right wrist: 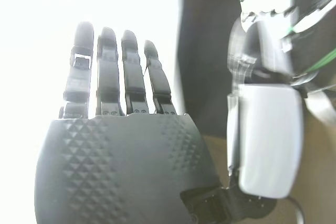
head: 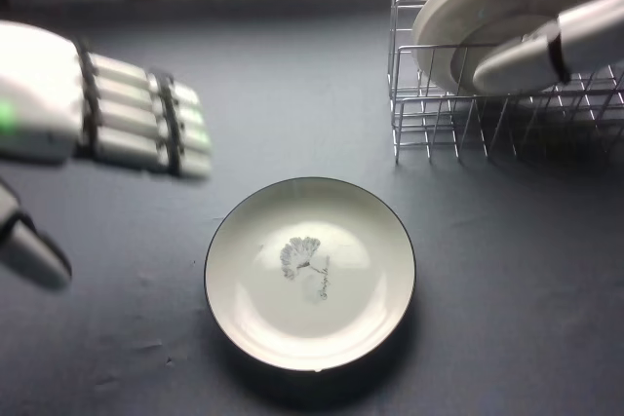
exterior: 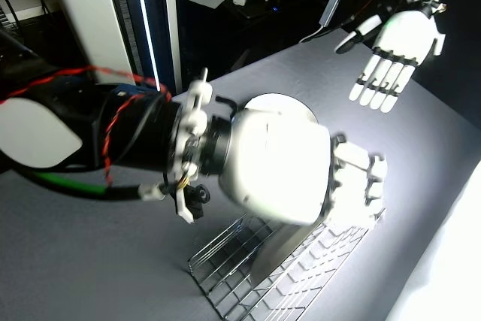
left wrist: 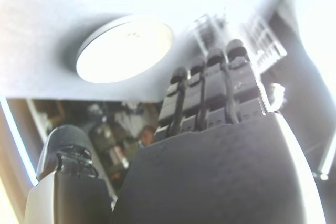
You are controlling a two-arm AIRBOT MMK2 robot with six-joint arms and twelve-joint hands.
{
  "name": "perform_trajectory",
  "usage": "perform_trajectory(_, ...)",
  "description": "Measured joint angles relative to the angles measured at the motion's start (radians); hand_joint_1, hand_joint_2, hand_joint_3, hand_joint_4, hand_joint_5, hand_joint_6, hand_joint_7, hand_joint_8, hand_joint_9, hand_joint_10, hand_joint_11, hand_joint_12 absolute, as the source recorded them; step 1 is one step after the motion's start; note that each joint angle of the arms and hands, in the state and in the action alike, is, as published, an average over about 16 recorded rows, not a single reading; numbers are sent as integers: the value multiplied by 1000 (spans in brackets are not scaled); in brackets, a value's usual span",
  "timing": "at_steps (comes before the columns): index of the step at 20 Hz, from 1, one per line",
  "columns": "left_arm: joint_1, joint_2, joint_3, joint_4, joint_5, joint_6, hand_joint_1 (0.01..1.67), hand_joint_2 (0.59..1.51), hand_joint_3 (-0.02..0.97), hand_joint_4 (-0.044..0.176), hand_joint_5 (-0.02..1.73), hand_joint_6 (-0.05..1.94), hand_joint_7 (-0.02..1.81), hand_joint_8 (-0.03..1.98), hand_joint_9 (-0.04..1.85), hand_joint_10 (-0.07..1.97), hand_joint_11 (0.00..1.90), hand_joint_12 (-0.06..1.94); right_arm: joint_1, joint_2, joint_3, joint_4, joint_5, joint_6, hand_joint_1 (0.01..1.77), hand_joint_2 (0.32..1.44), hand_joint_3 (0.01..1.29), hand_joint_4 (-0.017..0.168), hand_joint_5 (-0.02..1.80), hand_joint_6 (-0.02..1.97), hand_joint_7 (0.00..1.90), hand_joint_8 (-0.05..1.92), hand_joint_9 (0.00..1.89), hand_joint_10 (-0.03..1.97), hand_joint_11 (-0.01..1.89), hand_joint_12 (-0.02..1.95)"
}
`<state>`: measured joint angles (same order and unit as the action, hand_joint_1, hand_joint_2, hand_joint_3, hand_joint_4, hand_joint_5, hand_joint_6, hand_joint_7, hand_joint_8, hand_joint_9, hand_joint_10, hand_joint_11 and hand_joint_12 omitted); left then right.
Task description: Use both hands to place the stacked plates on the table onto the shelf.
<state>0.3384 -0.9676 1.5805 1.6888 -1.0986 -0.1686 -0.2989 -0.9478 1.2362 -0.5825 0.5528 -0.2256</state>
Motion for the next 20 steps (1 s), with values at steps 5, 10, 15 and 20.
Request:
perform_trajectory(5, 75, -9, -51, -30, 19, 33, 13, 1060, 21, 1, 16, 16, 16, 16, 20, 8, 20, 11, -6, 1, -17, -240, 108, -2, 488, 878, 16, 1, 78, 24, 94, 20, 93, 21, 12, 314)
perform_trajectory(10, 137, -26, -92, -59, 65, 65, 14, 1064, 21, 0, 15, 16, 15, 15, 20, 7, 20, 12, -20, 1, -20, -445, 202, -8, 390, 809, 16, 2, 19, 25, 19, 20, 22, 19, 11, 51)
perform_trajectory(15, 175, -48, -107, -80, 111, 84, 14, 1066, 21, 0, 15, 16, 13, 15, 20, 7, 20, 10, -27, 1, -17, -607, 268, -14, 466, 806, 16, 4, 16, 25, 16, 20, 20, 19, 12, 2)
perform_trajectory(20, 209, -65, -110, -94, 141, 96, 14, 1064, 21, -1, 17, 15, 15, 14, 19, 5, 20, -3, -31, 0, -13, -709, 302, -19, 662, 851, 18, 3, 13, 25, 19, 19, 22, 19, 11, 3)
